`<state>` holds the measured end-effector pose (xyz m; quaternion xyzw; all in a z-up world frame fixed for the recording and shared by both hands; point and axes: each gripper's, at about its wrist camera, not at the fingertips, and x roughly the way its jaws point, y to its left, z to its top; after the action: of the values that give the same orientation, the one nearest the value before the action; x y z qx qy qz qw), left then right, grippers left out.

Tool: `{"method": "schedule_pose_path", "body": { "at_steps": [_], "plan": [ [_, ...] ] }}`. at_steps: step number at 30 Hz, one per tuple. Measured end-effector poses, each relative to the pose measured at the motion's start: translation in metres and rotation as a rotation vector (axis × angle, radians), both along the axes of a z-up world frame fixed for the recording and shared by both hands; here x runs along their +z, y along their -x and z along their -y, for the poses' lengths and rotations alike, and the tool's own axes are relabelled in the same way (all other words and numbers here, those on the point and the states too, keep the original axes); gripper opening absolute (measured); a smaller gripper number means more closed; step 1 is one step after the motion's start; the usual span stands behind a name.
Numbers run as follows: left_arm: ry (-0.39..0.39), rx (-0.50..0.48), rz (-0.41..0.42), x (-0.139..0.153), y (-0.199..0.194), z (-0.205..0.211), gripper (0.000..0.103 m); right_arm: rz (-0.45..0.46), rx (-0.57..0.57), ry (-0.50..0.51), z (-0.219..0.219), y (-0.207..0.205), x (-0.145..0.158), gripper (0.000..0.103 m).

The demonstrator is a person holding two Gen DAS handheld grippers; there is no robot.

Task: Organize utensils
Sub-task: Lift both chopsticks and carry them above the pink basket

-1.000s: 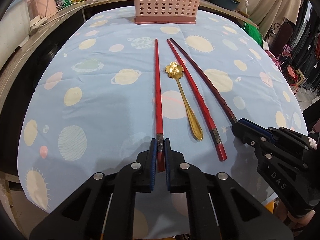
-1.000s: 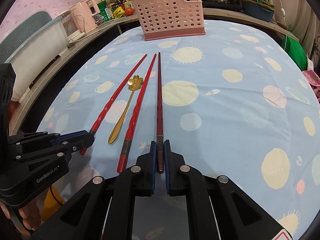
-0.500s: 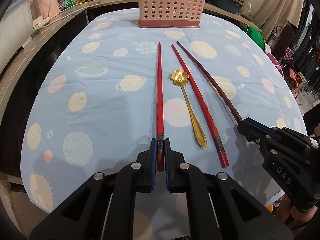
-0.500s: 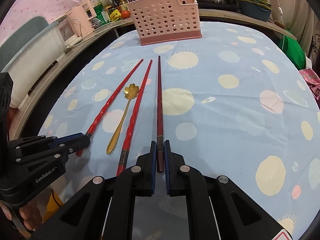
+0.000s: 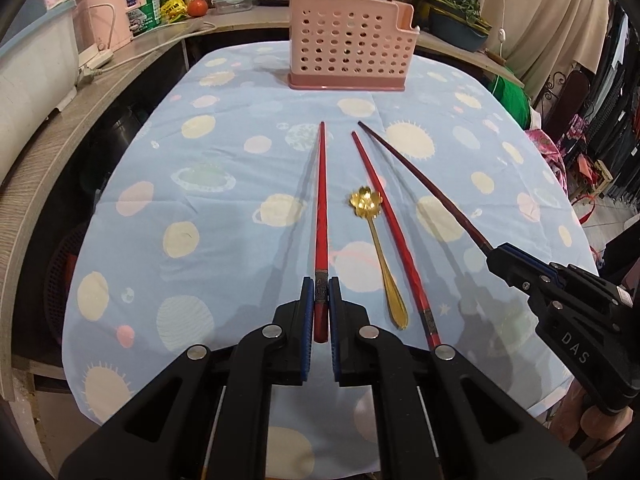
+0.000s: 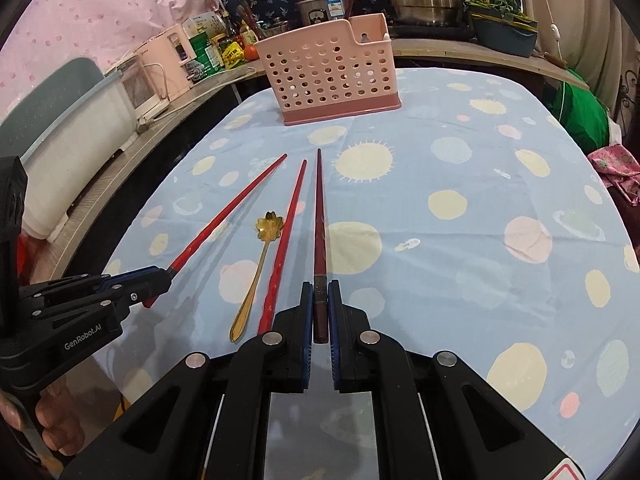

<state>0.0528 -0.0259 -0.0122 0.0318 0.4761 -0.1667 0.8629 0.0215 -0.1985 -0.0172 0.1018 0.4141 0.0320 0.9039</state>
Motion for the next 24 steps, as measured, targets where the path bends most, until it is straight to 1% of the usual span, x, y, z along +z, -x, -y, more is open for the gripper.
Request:
{"method": "schedule_pose_path", "body": {
  "at_steps": [12, 19, 24],
  "plan": [
    [0.040, 0.044, 0.051, 0.037, -0.021, -0.008, 0.007, 0.096, -0.017, 0.006, 0.011, -0.014, 0.040, 0.007],
    [0.060, 0.060, 0.099, 0.063, -0.035, -0.012, 0.007, 0.154, -0.026, -0.009, 0.023, -0.026, 0.065, 0.007],
    [0.072, 0.076, 0.147, 0.086, -0.047, -0.013, 0.007, 0.201, -0.026, 0.003, 0.026, -0.035, 0.086, 0.007]
  ]
}}
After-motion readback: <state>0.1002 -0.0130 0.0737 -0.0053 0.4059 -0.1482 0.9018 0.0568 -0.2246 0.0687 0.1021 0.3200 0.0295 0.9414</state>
